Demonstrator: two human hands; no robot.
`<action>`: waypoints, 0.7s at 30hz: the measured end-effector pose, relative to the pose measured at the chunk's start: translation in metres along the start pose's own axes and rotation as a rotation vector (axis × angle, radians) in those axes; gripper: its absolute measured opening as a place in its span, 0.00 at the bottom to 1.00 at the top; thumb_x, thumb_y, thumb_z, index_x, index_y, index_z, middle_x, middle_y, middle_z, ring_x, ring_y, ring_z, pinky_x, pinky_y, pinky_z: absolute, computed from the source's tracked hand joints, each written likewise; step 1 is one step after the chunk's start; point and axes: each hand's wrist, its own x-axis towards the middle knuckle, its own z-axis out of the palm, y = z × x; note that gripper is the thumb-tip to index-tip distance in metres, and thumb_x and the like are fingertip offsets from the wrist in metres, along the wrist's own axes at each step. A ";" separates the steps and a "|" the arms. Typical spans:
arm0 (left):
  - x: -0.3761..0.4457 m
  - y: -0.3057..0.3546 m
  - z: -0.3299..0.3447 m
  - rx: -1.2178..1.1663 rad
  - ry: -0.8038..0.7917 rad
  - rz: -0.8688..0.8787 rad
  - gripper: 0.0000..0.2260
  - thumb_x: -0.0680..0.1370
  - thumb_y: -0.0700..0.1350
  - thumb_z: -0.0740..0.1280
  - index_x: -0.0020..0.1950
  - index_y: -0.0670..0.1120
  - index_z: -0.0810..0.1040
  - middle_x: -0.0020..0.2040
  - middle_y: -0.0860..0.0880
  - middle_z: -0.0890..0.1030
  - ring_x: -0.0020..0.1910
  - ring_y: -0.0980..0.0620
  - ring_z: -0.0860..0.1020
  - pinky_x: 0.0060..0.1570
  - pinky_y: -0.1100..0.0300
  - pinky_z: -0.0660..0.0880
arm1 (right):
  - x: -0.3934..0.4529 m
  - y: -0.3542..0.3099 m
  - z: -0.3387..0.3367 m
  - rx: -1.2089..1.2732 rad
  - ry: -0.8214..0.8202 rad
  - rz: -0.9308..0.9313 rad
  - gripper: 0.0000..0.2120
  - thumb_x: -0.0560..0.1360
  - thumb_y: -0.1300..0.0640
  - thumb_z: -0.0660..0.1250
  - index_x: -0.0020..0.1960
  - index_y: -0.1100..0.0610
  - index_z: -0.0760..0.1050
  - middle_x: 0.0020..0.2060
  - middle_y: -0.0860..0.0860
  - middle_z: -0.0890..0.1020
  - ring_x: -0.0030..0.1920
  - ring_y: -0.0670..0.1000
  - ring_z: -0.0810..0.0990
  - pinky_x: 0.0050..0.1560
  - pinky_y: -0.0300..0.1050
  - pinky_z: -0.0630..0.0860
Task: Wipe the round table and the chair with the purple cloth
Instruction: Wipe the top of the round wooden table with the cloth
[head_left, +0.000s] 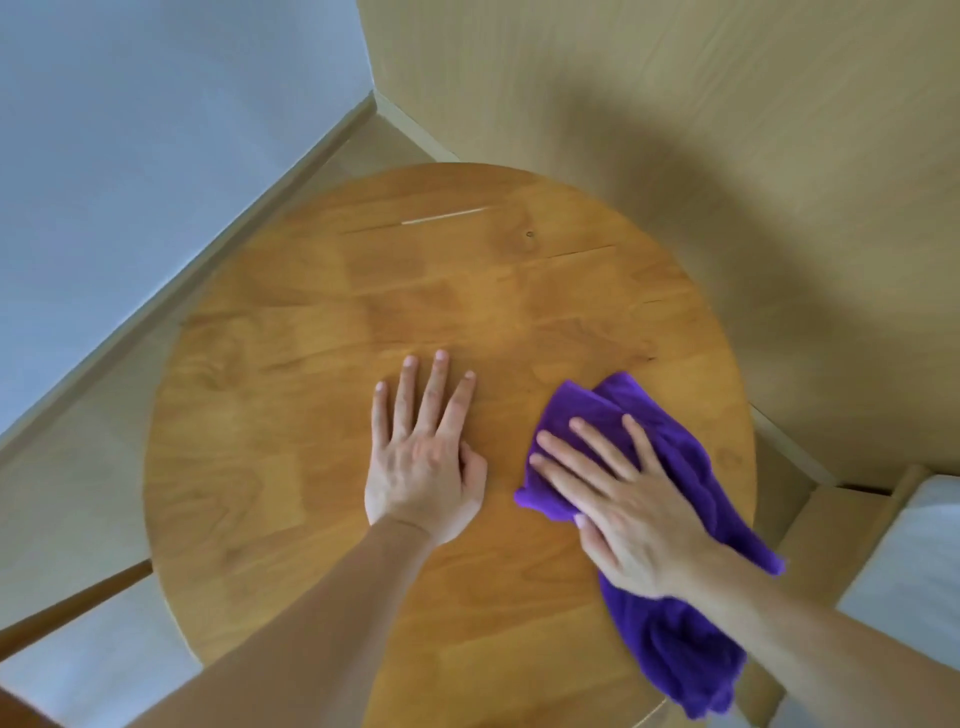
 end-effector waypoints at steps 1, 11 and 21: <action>0.000 0.000 0.001 0.006 0.006 0.004 0.33 0.74 0.50 0.55 0.81 0.50 0.61 0.83 0.48 0.54 0.82 0.42 0.49 0.79 0.40 0.47 | 0.007 0.012 -0.003 0.013 0.006 0.062 0.35 0.76 0.51 0.60 0.82 0.50 0.59 0.83 0.46 0.55 0.82 0.54 0.53 0.76 0.72 0.54; 0.003 -0.002 0.004 0.037 0.011 -0.008 0.32 0.74 0.49 0.55 0.80 0.50 0.59 0.83 0.47 0.54 0.82 0.42 0.49 0.78 0.38 0.47 | 0.110 -0.018 -0.024 0.219 0.204 0.870 0.34 0.78 0.48 0.51 0.83 0.51 0.54 0.83 0.46 0.54 0.83 0.54 0.49 0.79 0.67 0.48; 0.005 0.002 0.005 0.009 0.048 -0.014 0.31 0.74 0.49 0.55 0.79 0.48 0.63 0.82 0.46 0.57 0.82 0.40 0.50 0.78 0.37 0.46 | 0.009 0.027 -0.001 0.116 0.059 0.244 0.37 0.73 0.50 0.62 0.82 0.49 0.60 0.82 0.44 0.57 0.82 0.51 0.52 0.78 0.64 0.53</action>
